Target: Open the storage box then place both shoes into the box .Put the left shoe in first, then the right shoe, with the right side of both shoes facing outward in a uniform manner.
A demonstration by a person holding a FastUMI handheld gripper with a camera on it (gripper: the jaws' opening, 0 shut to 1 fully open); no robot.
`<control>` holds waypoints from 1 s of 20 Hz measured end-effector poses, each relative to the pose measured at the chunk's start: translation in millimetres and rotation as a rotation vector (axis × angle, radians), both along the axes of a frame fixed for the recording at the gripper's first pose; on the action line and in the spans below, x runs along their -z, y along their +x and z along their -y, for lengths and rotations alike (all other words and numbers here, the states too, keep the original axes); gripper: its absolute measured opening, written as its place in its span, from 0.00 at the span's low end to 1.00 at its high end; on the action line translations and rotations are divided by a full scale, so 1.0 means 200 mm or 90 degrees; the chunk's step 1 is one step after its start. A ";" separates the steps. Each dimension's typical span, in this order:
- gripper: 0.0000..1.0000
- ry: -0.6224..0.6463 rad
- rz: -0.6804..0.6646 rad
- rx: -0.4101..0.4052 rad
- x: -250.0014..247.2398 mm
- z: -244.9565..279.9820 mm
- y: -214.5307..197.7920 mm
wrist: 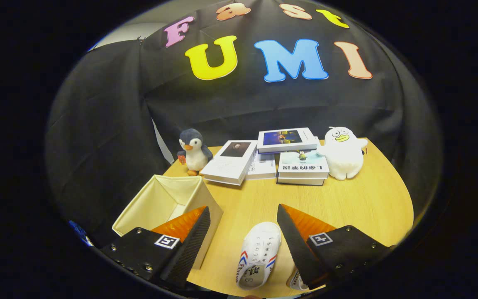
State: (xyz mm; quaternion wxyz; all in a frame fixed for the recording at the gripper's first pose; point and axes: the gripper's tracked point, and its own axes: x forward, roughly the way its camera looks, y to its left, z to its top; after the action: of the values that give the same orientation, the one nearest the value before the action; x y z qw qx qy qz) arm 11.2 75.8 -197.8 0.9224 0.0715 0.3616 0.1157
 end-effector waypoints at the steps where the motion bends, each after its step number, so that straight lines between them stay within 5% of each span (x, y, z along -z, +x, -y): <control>1: 0.98 -0.005 -0.011 -0.001 0.05 0.02 0.00; 20: 0.98 -0.061 -0.225 -0.034 0.72 0.16 -0.26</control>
State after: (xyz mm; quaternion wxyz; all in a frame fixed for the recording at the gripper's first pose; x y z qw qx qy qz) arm -41.6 43.1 -341.8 0.8433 0.0371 0.5251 0.1081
